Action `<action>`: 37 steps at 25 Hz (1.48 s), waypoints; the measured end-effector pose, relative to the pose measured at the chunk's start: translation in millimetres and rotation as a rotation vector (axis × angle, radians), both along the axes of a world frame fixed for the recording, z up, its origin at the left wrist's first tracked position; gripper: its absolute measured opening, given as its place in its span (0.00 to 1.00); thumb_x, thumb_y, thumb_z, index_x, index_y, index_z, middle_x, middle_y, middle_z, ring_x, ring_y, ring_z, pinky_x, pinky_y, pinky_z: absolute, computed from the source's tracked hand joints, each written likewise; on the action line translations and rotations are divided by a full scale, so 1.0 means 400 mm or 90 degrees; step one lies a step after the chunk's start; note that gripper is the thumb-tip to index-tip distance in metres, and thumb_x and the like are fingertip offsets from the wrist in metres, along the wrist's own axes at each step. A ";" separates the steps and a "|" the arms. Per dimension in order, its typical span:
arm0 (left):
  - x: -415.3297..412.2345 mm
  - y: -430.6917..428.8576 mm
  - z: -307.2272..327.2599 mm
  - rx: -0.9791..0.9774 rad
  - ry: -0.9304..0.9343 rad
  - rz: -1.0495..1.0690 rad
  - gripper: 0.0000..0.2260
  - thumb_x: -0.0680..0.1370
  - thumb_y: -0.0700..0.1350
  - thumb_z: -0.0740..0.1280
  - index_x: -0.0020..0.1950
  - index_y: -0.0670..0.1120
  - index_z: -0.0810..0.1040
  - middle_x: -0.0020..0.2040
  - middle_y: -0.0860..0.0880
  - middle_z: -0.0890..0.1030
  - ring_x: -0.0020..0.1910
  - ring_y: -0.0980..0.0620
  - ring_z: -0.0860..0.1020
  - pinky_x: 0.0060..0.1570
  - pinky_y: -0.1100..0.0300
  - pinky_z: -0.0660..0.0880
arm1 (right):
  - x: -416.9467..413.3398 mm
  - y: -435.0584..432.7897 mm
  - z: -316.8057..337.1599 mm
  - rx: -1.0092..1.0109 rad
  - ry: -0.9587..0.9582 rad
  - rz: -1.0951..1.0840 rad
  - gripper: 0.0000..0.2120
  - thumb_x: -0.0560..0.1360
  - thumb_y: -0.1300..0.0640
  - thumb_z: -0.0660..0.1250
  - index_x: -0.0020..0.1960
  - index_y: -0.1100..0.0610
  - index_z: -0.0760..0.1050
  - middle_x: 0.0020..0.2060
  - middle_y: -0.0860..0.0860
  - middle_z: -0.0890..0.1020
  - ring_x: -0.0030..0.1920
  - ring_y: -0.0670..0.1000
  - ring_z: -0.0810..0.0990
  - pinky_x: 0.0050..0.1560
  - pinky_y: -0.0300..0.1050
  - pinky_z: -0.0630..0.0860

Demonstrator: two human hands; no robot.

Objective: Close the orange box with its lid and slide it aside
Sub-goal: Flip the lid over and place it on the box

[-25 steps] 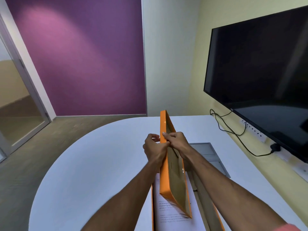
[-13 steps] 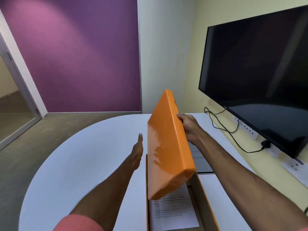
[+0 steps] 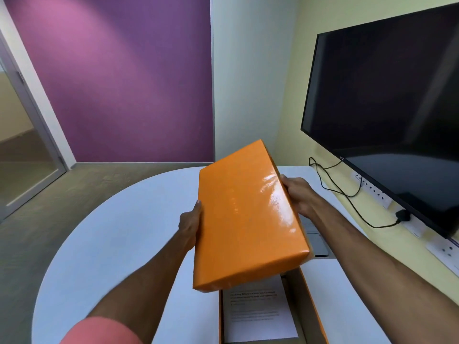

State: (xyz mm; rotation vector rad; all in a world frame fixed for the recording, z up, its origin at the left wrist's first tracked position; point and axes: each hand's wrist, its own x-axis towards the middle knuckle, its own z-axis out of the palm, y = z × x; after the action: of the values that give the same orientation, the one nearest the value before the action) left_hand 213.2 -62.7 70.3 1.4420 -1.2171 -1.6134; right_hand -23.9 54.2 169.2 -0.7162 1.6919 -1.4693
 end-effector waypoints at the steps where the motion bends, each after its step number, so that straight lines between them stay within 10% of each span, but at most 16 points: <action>1: 0.004 -0.002 -0.008 -0.017 -0.003 0.002 0.23 0.79 0.62 0.59 0.58 0.44 0.78 0.54 0.45 0.79 0.45 0.46 0.77 0.56 0.44 0.74 | -0.007 -0.002 -0.015 0.029 0.016 -0.012 0.14 0.80 0.53 0.61 0.50 0.64 0.78 0.34 0.55 0.81 0.31 0.53 0.78 0.34 0.44 0.75; 3: 0.007 0.003 -0.022 -0.048 -0.015 0.010 0.20 0.78 0.60 0.62 0.46 0.44 0.78 0.51 0.44 0.82 0.39 0.48 0.79 0.49 0.49 0.75 | -0.014 0.000 -0.047 0.079 0.045 -0.020 0.17 0.81 0.50 0.59 0.51 0.64 0.76 0.35 0.56 0.79 0.33 0.54 0.77 0.36 0.45 0.73; 10: -0.025 0.061 -0.102 -0.068 -0.086 0.010 0.18 0.80 0.57 0.61 0.56 0.41 0.68 0.58 0.39 0.77 0.51 0.45 0.76 0.49 0.51 0.74 | -0.024 0.080 -0.252 0.153 0.178 0.036 0.22 0.81 0.49 0.59 0.70 0.59 0.67 0.65 0.58 0.77 0.61 0.60 0.78 0.62 0.60 0.76; 18: -0.047 0.156 -0.240 -0.039 -0.120 -0.116 0.28 0.82 0.57 0.56 0.79 0.50 0.50 0.76 0.41 0.65 0.71 0.37 0.70 0.70 0.41 0.68 | -0.035 0.156 -0.417 0.216 0.181 0.024 0.20 0.81 0.52 0.59 0.70 0.62 0.69 0.65 0.61 0.77 0.63 0.61 0.76 0.65 0.61 0.73; 37: -0.064 0.181 -0.305 0.004 -0.144 -0.165 0.26 0.83 0.55 0.54 0.79 0.50 0.56 0.75 0.43 0.68 0.69 0.39 0.73 0.68 0.43 0.70 | -0.042 0.184 -0.505 0.339 0.216 0.006 0.23 0.82 0.50 0.57 0.71 0.62 0.66 0.67 0.61 0.74 0.66 0.61 0.73 0.68 0.57 0.71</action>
State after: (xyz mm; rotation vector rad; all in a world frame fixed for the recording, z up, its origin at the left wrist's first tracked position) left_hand 187.6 9.9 -51.8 1.5550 -1.5855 -1.6537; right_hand -40.5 127.9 -32.8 -0.6949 2.2085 -0.8506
